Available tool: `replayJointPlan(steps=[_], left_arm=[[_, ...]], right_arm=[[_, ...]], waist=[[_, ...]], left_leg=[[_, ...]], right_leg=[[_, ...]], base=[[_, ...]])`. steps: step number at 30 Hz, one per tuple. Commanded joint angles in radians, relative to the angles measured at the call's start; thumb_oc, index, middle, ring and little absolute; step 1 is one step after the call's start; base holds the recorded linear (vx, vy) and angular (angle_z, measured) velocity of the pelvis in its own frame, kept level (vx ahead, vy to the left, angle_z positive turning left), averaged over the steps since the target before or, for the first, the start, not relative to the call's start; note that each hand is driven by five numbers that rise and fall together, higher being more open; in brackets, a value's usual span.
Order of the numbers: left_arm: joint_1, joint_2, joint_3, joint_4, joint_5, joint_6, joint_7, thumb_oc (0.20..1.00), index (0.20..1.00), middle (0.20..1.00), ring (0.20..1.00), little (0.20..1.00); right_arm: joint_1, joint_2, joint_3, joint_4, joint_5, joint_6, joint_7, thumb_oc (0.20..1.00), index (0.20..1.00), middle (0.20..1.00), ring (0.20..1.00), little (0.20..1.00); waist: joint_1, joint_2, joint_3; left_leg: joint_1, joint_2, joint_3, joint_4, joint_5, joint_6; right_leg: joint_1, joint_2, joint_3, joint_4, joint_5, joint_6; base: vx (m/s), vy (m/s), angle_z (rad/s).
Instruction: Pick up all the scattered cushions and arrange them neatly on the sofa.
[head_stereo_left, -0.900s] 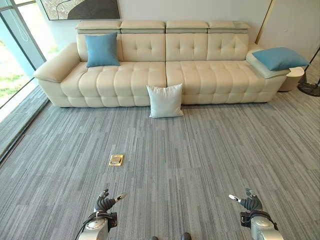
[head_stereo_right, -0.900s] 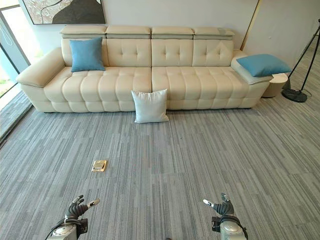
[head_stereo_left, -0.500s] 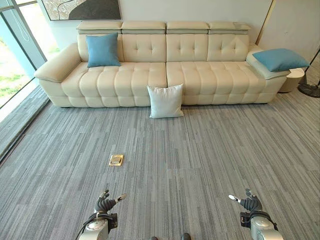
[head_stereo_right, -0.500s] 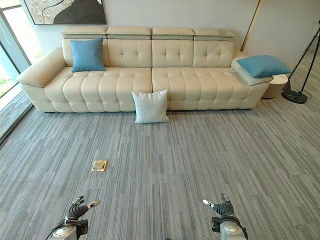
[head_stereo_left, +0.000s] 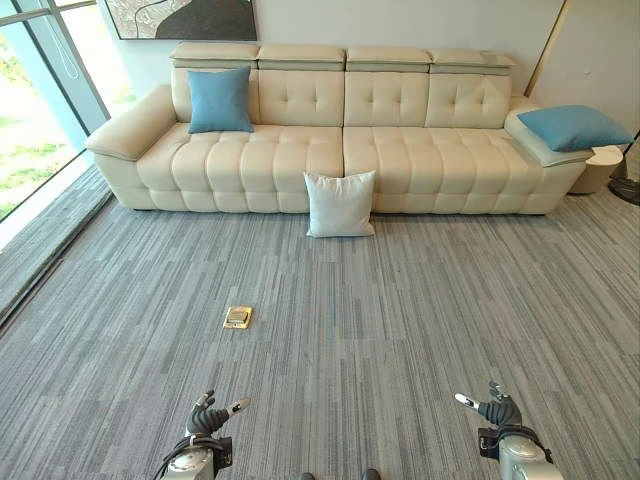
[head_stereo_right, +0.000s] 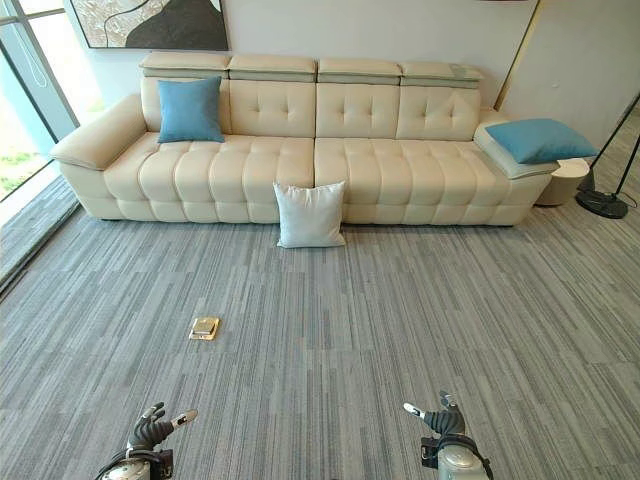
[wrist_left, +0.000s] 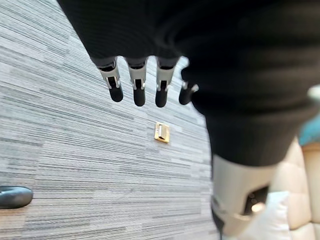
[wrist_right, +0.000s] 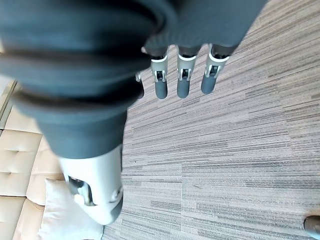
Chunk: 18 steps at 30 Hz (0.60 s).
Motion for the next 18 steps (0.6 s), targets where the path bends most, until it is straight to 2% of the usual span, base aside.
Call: replayJointPlan(steps=[1,18], left_arm=[[-0.063,0.003,0.006,0.026,0.006,-0.018,0.019,1.0,1.0,1.0,1.0,1.0],[-0.074,0.009,0.006,0.015,-0.002,-0.018,0.028,1.0,1.0,1.0,1.0,1.0]], right_arm=[[-0.052,-0.02,-0.011,-0.008,-0.015,-0.017,-0.011,1.0,1.0,1.0,1.0,1.0],[-0.057,-0.023,-0.007,-0.023,-0.007,-0.015,-0.016,1.0,1.0,1.0,1.0,1.0]], waist=[[0.002,0.004,0.04],[0.004,-0.004,0.055]], left_leg=[[0.036,-0.016,0.027,0.001,-0.104,-0.032],[0.019,-0.016,0.038,0.001,-0.114,-0.016]], right_leg=[[0.038,-0.004,-0.004,0.002,-0.175,0.051],[0.014,0.001,0.019,0.002,-0.176,0.056]], base=[[0.0,0.0,0.0],[0.03,0.013,-0.01]])
